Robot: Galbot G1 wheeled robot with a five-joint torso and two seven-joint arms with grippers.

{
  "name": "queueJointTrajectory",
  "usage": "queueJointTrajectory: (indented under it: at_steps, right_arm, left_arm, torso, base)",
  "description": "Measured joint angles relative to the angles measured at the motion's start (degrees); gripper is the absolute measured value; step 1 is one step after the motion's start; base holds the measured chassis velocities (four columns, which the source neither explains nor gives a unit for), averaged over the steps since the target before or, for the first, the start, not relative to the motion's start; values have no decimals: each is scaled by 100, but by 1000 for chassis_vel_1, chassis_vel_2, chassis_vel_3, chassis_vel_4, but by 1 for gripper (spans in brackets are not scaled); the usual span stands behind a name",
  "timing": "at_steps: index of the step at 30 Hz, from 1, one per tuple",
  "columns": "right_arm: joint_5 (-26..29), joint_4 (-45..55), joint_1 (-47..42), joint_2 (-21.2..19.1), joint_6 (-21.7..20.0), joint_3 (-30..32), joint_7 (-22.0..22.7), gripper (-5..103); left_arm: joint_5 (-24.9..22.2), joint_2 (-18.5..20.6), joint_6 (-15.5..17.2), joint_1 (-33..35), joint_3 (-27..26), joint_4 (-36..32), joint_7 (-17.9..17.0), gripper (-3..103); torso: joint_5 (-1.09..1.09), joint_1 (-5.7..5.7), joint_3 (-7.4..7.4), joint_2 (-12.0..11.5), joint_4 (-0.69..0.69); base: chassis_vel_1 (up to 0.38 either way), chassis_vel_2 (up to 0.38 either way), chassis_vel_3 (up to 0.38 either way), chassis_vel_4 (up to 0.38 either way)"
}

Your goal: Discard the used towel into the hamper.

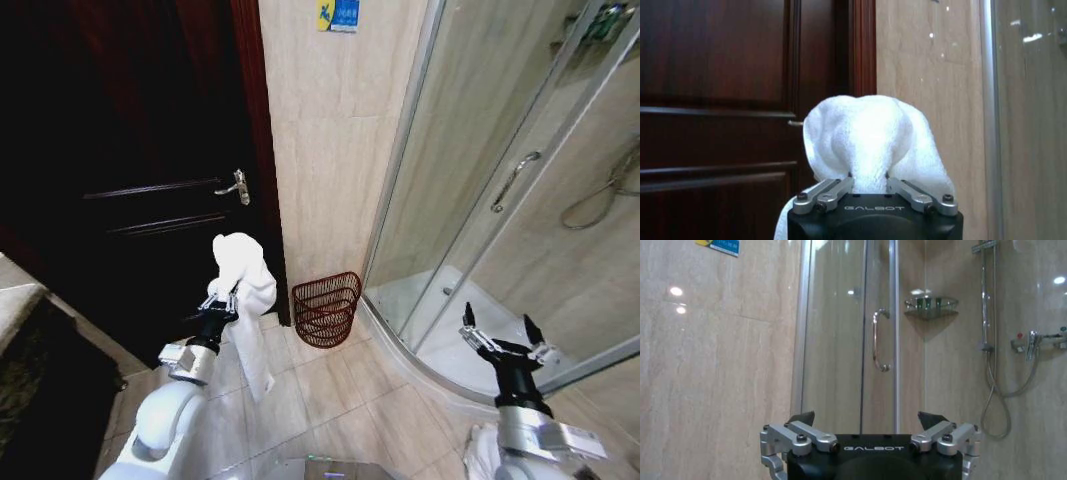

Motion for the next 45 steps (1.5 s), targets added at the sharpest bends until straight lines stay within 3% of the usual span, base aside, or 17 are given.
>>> queueJointTrajectory:
  at_steps: [12,28,31,45]
  right_arm:
    - [-274,101,139,-2,-167,-105,55,100]
    - [-280,73,103,-4,3,-42,50,100]
    - [-254,19,74,-5,147,-61,25,100]
    - [-77,-53,15,-5,268,-112,-70,100]
  left_arm:
    - [-202,104,-243,-27,-1,114,24,7]
    - [-169,23,-589,-139,49,538,174,7]
    - [-116,-2,-818,-65,13,557,165,7]
    - [-83,-92,-853,133,-46,520,227,7]
  torso:
    - [0,-132,-167,-298,0]
    - [0,-319,-396,-716,0]
    - [0,-369,-459,-827,0]
    - [0,-516,-654,-1168,0]
  base:
    - [0,0,0,0]
    - [0,0,0,0]
    - [0,0,0,0]
    - [0,0,0,0]
